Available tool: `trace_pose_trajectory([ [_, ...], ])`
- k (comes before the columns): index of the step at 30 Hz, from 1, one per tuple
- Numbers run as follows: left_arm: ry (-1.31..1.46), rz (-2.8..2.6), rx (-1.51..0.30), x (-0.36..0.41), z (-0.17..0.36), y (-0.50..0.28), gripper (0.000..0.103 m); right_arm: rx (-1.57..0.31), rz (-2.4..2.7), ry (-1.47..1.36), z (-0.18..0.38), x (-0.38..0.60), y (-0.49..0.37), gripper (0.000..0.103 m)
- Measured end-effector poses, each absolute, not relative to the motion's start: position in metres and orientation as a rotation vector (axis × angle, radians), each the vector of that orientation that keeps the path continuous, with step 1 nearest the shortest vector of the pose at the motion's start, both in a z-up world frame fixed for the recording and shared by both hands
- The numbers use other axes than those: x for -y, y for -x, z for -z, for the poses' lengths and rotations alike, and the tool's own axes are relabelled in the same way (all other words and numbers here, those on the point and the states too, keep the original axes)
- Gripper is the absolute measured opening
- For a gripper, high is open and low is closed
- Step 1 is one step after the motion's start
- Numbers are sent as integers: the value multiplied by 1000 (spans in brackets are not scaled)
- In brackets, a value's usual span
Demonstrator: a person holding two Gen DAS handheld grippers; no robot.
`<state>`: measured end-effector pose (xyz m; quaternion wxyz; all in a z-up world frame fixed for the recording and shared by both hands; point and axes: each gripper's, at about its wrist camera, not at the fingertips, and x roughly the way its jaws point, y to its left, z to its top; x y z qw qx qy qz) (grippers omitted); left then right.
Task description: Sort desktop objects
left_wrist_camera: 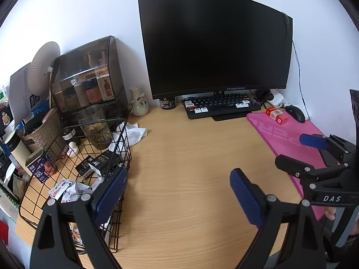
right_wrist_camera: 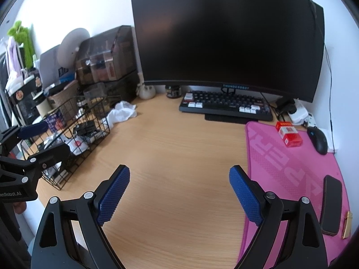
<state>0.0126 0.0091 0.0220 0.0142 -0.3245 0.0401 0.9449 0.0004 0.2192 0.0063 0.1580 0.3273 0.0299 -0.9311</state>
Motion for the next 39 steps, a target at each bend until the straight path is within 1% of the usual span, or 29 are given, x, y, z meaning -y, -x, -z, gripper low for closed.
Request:
trace_pose_trajectory([
  [39, 1010, -2945, -130, -8, -23, -15, 92, -95, 2659, -937, -7, -216, -5, 91],
])
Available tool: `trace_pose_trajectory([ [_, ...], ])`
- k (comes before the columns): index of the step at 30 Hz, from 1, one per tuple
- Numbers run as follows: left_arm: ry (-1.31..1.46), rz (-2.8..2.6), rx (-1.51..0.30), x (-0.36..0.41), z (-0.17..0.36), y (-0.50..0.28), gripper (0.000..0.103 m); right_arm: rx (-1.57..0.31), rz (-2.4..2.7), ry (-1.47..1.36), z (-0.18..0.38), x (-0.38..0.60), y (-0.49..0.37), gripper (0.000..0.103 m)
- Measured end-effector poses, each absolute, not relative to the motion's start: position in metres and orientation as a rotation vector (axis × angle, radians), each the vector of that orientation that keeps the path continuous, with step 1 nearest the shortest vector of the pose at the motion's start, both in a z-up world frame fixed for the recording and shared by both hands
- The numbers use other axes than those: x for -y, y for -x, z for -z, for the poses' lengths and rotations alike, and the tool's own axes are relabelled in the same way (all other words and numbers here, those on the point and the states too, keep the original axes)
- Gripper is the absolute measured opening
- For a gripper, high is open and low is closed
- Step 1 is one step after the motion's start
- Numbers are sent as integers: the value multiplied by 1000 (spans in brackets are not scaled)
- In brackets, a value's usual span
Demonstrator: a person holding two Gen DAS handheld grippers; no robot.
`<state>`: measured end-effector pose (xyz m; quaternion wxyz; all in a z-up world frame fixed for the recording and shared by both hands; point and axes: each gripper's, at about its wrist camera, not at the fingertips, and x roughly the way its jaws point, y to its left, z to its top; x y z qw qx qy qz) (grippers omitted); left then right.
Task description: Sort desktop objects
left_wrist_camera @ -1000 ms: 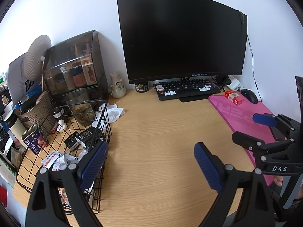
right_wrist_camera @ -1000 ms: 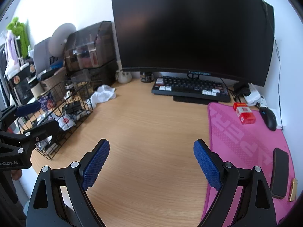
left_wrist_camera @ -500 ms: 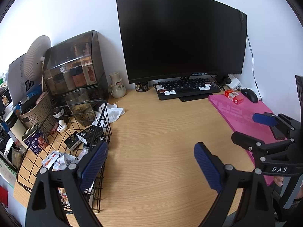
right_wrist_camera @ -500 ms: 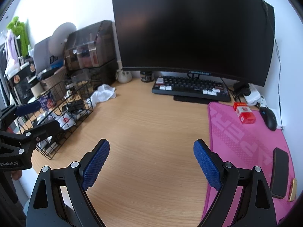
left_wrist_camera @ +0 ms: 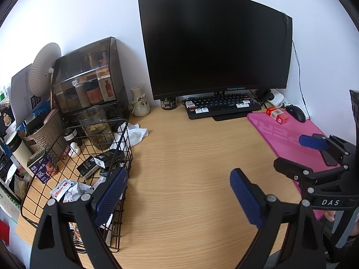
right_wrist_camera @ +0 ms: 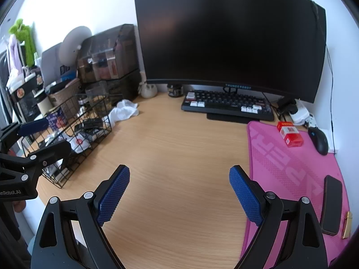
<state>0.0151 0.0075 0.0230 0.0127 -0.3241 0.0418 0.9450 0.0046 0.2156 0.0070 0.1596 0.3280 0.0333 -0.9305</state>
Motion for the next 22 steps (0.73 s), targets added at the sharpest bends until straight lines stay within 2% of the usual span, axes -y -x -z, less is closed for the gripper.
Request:
trace_pose_trajectory([
  [22, 1011, -2951, -131, -4, -25, -17, 92, -98, 2653, -948, -8, -211, -5, 91],
])
